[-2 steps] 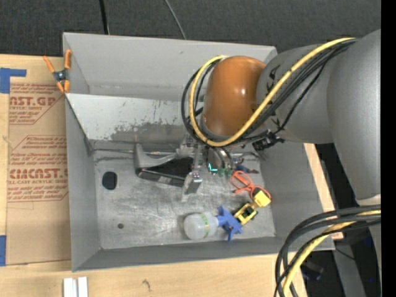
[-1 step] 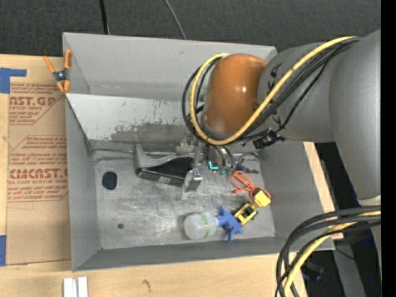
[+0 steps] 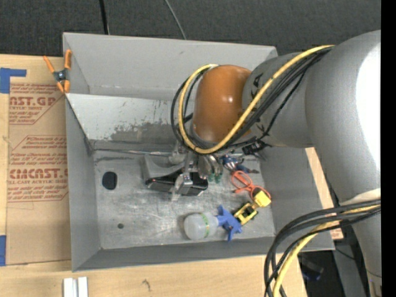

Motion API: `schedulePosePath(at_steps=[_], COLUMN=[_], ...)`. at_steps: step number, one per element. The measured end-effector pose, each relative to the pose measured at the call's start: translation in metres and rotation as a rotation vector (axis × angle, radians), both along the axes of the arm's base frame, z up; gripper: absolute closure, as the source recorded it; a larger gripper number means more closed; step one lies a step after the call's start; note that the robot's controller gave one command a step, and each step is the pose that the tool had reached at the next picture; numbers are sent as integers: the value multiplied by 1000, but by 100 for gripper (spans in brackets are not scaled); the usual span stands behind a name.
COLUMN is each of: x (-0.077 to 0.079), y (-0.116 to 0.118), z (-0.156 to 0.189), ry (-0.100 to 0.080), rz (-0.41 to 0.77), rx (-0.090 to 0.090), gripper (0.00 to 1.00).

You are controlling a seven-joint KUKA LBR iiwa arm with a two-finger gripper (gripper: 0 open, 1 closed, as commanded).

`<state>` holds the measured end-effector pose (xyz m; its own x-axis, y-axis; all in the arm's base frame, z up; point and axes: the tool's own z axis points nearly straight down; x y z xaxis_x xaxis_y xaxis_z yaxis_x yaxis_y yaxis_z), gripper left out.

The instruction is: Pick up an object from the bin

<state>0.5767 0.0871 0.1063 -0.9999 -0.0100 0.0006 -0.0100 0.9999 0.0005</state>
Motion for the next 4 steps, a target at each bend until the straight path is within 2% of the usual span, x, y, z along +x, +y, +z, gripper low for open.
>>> schedulePosePath(at_steps=[2, 3, 4], x=[0, 1, -2], y=[-3, 7, 4], z=[8, 22, 72], ry=[6, 5, 12], rz=[-16, -17, -12], rx=[-1, -2, -2], gripper=[100, 100, 100])
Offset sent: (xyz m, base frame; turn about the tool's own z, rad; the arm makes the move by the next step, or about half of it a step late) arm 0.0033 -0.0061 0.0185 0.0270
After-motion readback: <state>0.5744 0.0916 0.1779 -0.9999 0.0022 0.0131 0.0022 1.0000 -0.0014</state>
